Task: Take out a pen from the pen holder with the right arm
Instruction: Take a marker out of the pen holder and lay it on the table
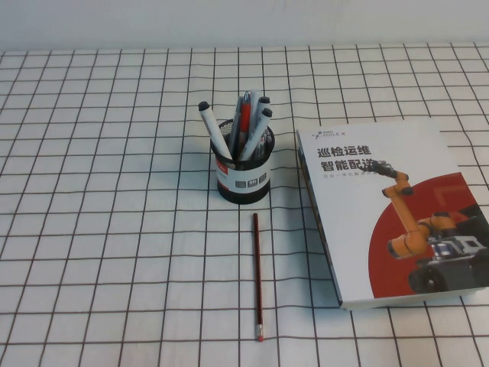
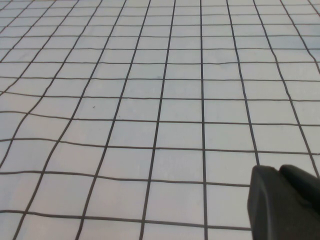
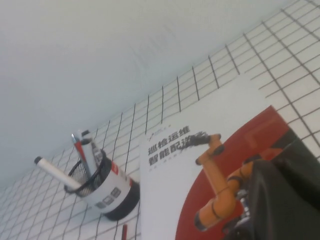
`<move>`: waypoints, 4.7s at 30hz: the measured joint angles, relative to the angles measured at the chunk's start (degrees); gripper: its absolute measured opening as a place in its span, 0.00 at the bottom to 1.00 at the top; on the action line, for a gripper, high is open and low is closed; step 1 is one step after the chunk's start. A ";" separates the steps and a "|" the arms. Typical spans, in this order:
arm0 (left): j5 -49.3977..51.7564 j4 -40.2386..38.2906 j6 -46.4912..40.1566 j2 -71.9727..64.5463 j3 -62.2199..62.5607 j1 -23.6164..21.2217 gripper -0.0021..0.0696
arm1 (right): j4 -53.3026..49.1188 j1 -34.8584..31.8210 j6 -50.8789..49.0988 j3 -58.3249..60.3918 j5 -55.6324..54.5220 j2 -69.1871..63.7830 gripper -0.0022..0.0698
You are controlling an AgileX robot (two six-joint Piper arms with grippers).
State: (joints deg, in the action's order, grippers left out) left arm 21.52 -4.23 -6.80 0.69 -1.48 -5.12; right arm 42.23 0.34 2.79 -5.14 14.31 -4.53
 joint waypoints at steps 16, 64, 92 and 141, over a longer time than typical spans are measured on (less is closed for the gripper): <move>0.00 0.00 0.00 0.00 0.00 0.00 0.03 | -10.91 0.00 6.39 -28.79 22.51 -41.39 0.01; 0.00 0.00 0.00 0.00 0.00 0.00 0.03 | -25.68 44.67 20.08 -71.83 -37.19 -109.73 0.66; 0.00 0.00 0.00 0.00 0.00 0.00 0.02 | -24.86 41.78 20.08 -79.20 -34.62 -116.43 0.30; 0.00 0.00 0.00 0.00 0.00 0.00 0.03 | -30.98 41.54 -14.13 -77.78 28.69 -83.72 0.19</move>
State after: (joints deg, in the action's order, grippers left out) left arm 21.52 -4.23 -6.80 0.69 -1.48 -5.12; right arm 11.25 41.88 -11.33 -82.91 43.01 -88.25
